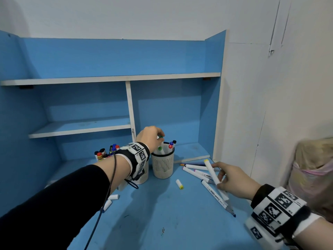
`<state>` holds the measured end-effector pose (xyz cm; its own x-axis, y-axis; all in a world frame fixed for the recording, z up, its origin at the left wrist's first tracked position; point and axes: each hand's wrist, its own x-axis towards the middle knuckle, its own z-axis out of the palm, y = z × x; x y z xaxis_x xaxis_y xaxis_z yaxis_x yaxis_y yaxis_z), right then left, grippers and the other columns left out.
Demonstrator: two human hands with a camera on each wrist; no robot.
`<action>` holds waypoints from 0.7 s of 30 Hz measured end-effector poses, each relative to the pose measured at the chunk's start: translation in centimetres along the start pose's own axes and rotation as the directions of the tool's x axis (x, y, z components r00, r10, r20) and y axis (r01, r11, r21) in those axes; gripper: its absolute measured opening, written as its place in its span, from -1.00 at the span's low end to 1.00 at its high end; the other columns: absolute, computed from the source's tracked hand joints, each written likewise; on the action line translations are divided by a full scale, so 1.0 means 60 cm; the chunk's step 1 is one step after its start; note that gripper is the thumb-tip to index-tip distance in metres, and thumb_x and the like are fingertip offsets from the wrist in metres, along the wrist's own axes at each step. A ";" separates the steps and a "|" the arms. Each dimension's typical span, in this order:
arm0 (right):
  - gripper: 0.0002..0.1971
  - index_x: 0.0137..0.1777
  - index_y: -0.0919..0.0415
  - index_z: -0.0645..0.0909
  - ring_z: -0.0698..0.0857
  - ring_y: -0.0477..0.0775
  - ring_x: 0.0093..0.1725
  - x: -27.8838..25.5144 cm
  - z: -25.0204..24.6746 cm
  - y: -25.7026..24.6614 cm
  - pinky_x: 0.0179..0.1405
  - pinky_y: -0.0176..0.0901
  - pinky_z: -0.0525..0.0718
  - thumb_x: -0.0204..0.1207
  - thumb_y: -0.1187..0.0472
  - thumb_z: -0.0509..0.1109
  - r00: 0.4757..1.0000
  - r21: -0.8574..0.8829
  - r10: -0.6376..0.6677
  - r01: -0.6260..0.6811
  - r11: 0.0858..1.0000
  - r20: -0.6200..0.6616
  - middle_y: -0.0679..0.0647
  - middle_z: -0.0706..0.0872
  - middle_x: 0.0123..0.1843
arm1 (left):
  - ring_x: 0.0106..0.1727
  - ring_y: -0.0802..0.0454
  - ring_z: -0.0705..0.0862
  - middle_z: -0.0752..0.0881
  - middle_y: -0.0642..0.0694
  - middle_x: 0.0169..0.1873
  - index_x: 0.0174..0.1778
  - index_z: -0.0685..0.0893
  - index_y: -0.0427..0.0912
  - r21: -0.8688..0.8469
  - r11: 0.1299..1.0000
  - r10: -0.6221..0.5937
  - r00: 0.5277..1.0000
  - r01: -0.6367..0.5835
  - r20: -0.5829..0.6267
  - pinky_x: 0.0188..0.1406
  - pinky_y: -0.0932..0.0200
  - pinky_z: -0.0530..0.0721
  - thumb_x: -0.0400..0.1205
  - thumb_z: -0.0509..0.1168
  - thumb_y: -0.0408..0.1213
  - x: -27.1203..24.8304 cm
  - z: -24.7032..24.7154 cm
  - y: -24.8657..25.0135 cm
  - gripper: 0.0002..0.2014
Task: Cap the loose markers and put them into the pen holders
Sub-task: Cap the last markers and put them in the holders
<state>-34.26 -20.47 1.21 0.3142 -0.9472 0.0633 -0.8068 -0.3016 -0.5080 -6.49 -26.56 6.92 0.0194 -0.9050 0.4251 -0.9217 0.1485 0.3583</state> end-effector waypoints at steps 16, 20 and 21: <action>-0.44 0.06 -0.33 0.42 0.71 -0.04 -0.29 0.002 0.011 -0.054 -0.09 -0.21 0.67 0.39 0.39 0.49 0.978 0.408 -0.062 0.140 0.902 -0.199 0.01 0.65 -0.14 | 0.24 0.01 0.52 0.66 0.03 0.09 0.20 0.67 -0.03 0.092 0.954 0.295 0.946 -0.285 -0.133 0.18 0.09 0.41 0.63 0.24 -0.17 -0.044 0.054 0.017 -0.75; -0.46 0.13 -0.22 0.45 0.70 0.05 -0.28 0.000 0.007 -0.054 -0.08 -0.08 0.69 0.41 0.45 0.45 0.973 0.534 -0.012 0.137 0.834 -0.231 0.05 0.61 -0.15 | 0.18 -0.03 0.54 0.67 -0.07 0.05 0.12 0.71 -0.13 0.016 0.911 0.412 0.911 -0.413 0.024 0.19 0.12 0.47 0.60 0.26 -0.27 -0.084 0.085 0.024 -0.78; -0.48 0.17 -0.15 0.46 0.70 0.04 -0.30 -0.001 0.006 -0.055 -0.08 -0.06 0.70 0.41 0.47 0.45 0.972 0.564 0.001 0.137 0.815 -0.237 0.07 0.61 -0.14 | 0.21 -0.02 0.53 0.66 -0.08 0.08 0.14 0.70 -0.13 0.001 0.909 0.414 0.904 -0.416 0.111 0.22 0.14 0.47 0.60 0.25 -0.28 -0.089 0.094 0.025 -0.77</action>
<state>-31.41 -19.38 2.58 0.1859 -0.9463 0.2644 -0.3322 -0.3138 -0.8895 -10.13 -23.74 0.51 -0.4066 -0.8004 0.4405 -0.8464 0.5115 0.1482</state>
